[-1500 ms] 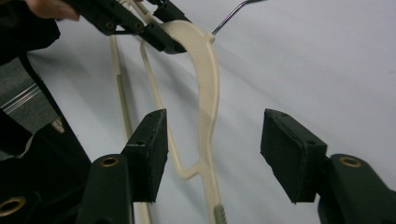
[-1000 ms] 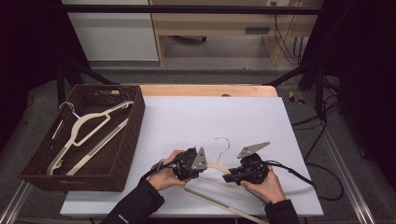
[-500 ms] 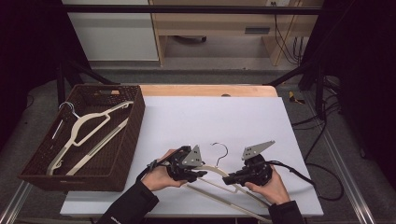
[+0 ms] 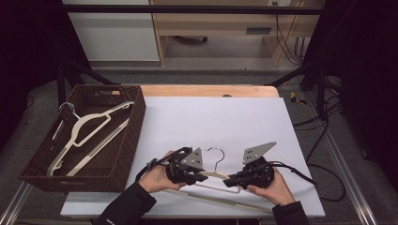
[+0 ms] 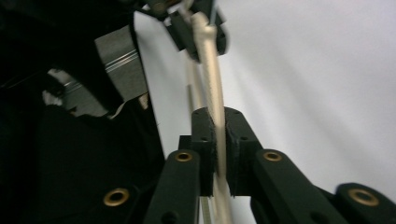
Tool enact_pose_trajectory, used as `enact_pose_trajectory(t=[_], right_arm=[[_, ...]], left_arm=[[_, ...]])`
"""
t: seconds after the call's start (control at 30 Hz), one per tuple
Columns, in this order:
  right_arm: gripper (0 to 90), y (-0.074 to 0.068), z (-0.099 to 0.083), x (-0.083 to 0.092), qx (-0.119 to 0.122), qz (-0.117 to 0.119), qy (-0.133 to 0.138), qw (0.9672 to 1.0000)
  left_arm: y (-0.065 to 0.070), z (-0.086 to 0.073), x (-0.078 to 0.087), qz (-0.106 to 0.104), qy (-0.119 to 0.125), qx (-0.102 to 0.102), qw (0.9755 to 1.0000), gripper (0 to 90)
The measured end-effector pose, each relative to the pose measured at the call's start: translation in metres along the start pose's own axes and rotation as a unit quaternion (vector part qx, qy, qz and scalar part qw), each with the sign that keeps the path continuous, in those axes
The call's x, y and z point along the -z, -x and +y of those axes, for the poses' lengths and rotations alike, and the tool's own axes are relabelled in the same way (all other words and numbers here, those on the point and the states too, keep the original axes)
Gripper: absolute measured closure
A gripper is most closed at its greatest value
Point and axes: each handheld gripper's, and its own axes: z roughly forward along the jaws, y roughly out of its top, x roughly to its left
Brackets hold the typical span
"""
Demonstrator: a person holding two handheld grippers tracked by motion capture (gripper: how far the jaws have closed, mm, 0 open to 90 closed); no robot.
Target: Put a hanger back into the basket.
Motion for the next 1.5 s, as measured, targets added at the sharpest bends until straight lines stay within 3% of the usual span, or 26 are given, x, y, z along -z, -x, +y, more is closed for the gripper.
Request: enact_pose_trajectory(t=[0.13,0.27,0.33,0.47,0.53,0.67,0.73,0.93,1.03,1.17,1.33,1.5], right_arm=[[68.9,0.000,0.001,0.006,0.001,-0.031,0.040,0.9987],[56.0,-0.001,0.002,0.014,-0.002,-0.050,0.079,0.9957],[48.7,-0.003,0.002,0.019,0.006,-0.071,0.095,0.9929],[36.7,-0.008,-0.002,0.028,0.015,-0.104,0.121,0.9870],[29.6,-0.011,-0.004,0.031,0.017,-0.120,0.135,0.9834],[23.7,-0.015,-0.009,0.037,0.016,-0.153,0.149,0.9768],[20.7,-0.016,-0.012,0.040,0.011,-0.167,0.160,0.9728],[9.3,-0.015,-0.022,0.046,-0.019,-0.209,0.177,0.9615],[7.8,-0.013,-0.026,0.046,-0.029,-0.222,0.184,0.9571],[5.3,-0.011,-0.029,0.049,-0.041,-0.249,0.196,0.9475],[4.6,-0.008,-0.033,0.048,-0.051,-0.260,0.195,0.9443],[4.3,-0.007,-0.036,0.048,-0.051,-0.265,0.184,0.9451]], left_arm=[[0.009,0.002,0.005,0.002,0.007,0.007,1.0000,84.8],[0.017,0.003,0.011,0.021,0.020,0.021,0.9994,86.0],[0.019,0.001,0.015,0.024,0.022,0.033,0.9989,86.0],[0.020,-0.004,0.023,0.049,0.031,0.054,0.9969,86.0],[0.019,-0.006,0.029,0.063,0.036,0.068,0.9950,86.0],[0.017,-0.008,0.043,0.084,0.053,0.090,0.9910,86.0],[0.017,-0.009,0.052,0.094,0.069,0.102,0.9879,86.0],[0.014,-0.009,0.082,0.126,0.087,0.115,0.9816,86.0],[0.011,-0.009,0.095,0.139,0.097,0.124,0.9777,86.0],[0.006,-0.012,0.112,0.155,0.105,0.133,0.9734,86.0],[-0.004,-0.017,0.134,0.169,0.113,0.147,0.9681,86.0],[-0.016,-0.022,0.159,0.190,0.119,0.156,0.9622,86.0]])
